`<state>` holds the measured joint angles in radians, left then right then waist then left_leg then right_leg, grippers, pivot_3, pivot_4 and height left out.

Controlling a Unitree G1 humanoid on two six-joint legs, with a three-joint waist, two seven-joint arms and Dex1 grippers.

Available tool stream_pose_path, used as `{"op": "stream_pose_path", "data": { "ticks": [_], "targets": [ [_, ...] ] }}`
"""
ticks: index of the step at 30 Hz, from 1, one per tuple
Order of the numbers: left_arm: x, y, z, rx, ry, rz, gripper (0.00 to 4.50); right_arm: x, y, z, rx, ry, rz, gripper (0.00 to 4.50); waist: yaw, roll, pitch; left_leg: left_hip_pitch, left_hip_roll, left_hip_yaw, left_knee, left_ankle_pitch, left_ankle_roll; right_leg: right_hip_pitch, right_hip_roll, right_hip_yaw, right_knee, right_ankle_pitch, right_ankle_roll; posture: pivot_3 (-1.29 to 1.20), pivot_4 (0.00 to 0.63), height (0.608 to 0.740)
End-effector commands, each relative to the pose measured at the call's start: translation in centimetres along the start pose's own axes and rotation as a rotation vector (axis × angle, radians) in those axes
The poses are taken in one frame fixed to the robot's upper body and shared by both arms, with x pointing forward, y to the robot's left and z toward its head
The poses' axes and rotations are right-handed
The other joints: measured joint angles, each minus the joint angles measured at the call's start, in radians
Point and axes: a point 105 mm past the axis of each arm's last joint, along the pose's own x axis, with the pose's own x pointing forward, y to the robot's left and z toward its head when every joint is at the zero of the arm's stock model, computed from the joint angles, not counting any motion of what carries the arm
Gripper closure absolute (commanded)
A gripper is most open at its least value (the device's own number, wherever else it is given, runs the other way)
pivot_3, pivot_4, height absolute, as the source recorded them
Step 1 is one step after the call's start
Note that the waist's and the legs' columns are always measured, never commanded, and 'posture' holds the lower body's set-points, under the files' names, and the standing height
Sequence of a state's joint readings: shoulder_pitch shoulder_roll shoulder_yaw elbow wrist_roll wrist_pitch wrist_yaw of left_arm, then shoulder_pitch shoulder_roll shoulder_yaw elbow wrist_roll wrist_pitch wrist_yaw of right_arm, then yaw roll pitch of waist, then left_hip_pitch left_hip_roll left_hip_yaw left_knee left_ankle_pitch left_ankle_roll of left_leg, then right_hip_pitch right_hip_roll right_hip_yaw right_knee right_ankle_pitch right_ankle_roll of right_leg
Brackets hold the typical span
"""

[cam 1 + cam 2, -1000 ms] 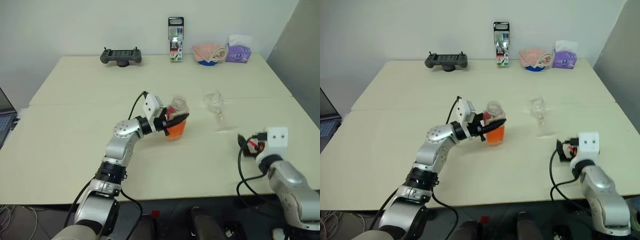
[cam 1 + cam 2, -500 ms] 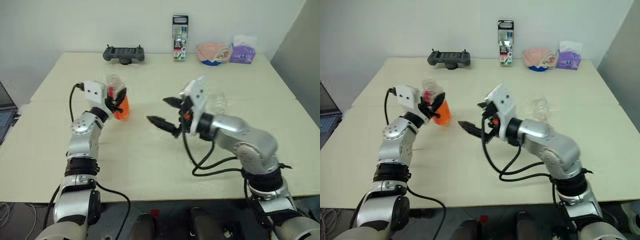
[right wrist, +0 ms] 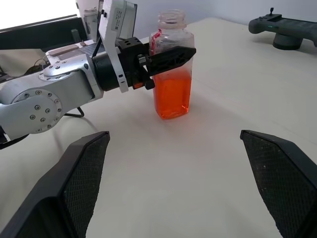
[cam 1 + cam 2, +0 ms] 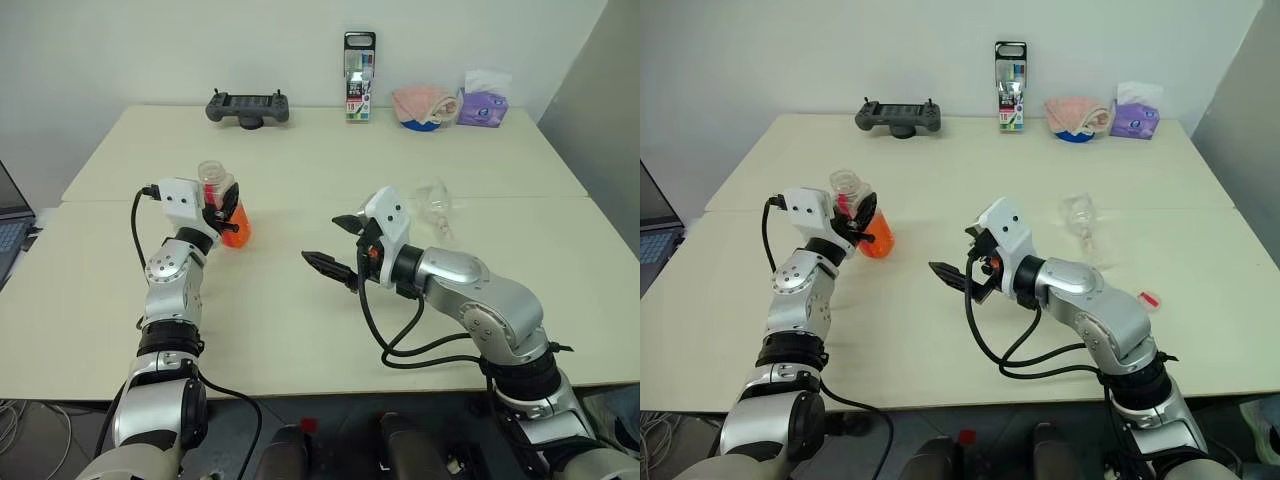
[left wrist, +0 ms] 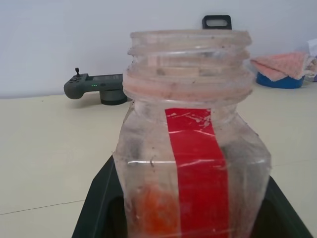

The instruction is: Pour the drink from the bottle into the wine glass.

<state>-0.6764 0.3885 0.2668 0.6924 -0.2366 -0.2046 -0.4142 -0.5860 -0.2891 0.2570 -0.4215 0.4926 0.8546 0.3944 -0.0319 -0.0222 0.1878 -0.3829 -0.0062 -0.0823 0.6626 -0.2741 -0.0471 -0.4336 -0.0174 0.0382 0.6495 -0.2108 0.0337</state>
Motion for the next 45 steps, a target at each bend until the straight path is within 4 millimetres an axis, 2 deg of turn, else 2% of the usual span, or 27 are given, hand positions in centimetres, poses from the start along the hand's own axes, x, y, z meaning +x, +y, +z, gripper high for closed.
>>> {"op": "stream_pose_path", "data": {
  "ticks": [1, 6, 9, 15, 20, 23, 25, 31, 34, 36, 39, 42, 45],
  "targets": [
    [-0.1, 1.2, 1.4, 0.010, -0.062, 0.054, 1.95, -0.7, 0.0, 1.1, -0.032, -0.039, -0.009, 0.00, -0.001, 0.000, 0.000, 0.000, 0.000, 0.000, 0.000, 0.000, 0.000, 0.000, 0.000, 0.000, 0.000, 0.000, 0.000, 0.00, 0.150, 0.740],
    [-0.4, 1.4, 1.0, 0.041, -0.042, 0.066, 0.31, -0.9, -0.7, 0.9, -0.036, -0.030, -0.028, 0.00, -0.001, 0.000, 0.000, 0.000, 0.000, 0.001, 0.000, 0.000, 0.000, 0.000, 0.000, 0.001, 0.000, 0.000, 0.000, 0.00, 0.150, 0.740],
    [-0.7, 1.6, 0.8, 0.044, -0.033, 0.070, 0.31, -1.0, -1.1, 1.0, -0.041, -0.032, -0.038, 0.00, -0.001, 0.000, 0.000, 0.000, -0.001, 0.001, 0.000, 0.000, 0.000, 0.000, 0.000, 0.001, 0.000, 0.001, 0.000, 0.00, 0.150, 0.740],
    [-1.1, 0.7, 0.5, 0.050, -0.025, 0.024, 0.31, -1.2, -2.0, 1.2, -0.048, -0.037, -0.064, 0.00, -0.001, 0.000, 0.000, 0.000, -0.001, 0.001, 0.000, 0.000, 0.000, 0.000, 0.000, 0.002, 0.000, 0.001, 0.000, 0.00, 0.150, 0.740],
    [-1.4, 1.1, 0.5, 0.057, -0.018, 0.056, 0.31, -1.6, -2.4, 1.0, -0.053, -0.031, -0.081, 0.00, 0.000, 0.000, 0.000, 0.000, -0.001, 0.001, 0.000, 0.000, 0.000, 0.000, 0.000, 0.002, 0.000, 0.001, 0.000, 0.00, 0.150, 0.740],
    [-3.0, 1.0, 0.0, 0.052, 0.000, 0.050, 0.31, -2.7, -2.9, 0.7, -0.073, 0.002, -0.099, 0.00, -0.003, 0.000, 0.000, 0.000, -0.001, 0.002, 0.000, 0.000, 0.000, 0.000, -0.001, 0.002, 0.000, 0.001, 0.000, 0.00, 0.150, 0.740],
    [-4.9, 0.7, -0.3, 0.038, 0.016, 0.032, 0.31, -4.1, -4.0, 0.9, -0.071, 0.011, -0.135, 0.00, -0.004, 0.000, 0.000, 0.001, 0.000, 0.002, 0.000, 0.000, 0.000, 0.000, -0.001, 0.003, 0.000, 0.001, 0.000, 0.00, 0.150, 0.740],
    [-10.6, -0.6, -1.6, -0.003, 0.124, -0.022, 0.31, -8.2, -8.6, 1.9, -0.047, 0.088, -0.330, 0.00, 0.001, 0.000, 0.000, 0.000, 0.000, 0.002, -0.001, 0.000, 0.000, 0.000, -0.002, 0.003, -0.002, 0.001, 0.000, 0.00, 0.150, 0.740],
    [-13.1, -2.7, -2.6, -0.008, 0.198, -0.131, 0.31, -10.1, -12.7, 2.7, -0.005, 0.168, -0.523, 0.00, -0.002, 0.000, 0.000, 0.001, -0.001, 0.004, 0.000, 0.000, 0.000, 0.001, -0.002, 0.003, -0.002, 0.001, 0.000, 0.00, 0.150, 0.740],
    [-14.3, -5.1, -2.8, -0.035, 0.233, -0.255, 0.31, -11.5, -16.2, 3.1, 0.081, 0.221, -0.709, 0.00, -0.002, 0.000, 0.000, 0.004, 0.000, 0.005, 0.000, 0.000, 0.000, 0.004, -0.002, 0.004, -0.002, 0.000, 0.002, 0.00, 0.150, 0.740],
    [-14.4, -9.8, -1.9, -0.047, 0.224, -0.491, 0.31, -11.6, -19.6, 2.7, 0.173, 0.335, -0.812, 0.00, 0.000, 0.000, 0.000, 0.006, 0.000, 0.006, 0.000, 0.000, 0.001, 0.006, 0.000, 0.004, -0.003, -0.001, 0.001, 0.00, 0.150, 0.740],
    [-13.5, -13.5, -0.4, -0.080, 0.181, -0.659, 0.31, -10.7, -21.4, 1.3, 0.278, 0.470, -0.794, 0.00, 0.001, 0.000, 0.000, 0.005, 0.000, 0.005, -0.001, 0.000, 0.001, 0.007, 0.000, 0.004, -0.005, 0.000, -0.001, 0.00, 0.150, 0.740],
    [-12.0, -15.7, 0.8, -0.086, 0.123, -0.747, 0.31, -9.0, -21.4, 0.0, 0.416, 0.560, -0.709, 0.00, -0.002, 0.001, 0.000, 0.005, 0.000, 0.006, -0.001, 0.000, 0.001, 0.007, 0.000, 0.005, -0.005, 0.002, -0.003, 0.00, 0.150, 0.740]
  ]
}}
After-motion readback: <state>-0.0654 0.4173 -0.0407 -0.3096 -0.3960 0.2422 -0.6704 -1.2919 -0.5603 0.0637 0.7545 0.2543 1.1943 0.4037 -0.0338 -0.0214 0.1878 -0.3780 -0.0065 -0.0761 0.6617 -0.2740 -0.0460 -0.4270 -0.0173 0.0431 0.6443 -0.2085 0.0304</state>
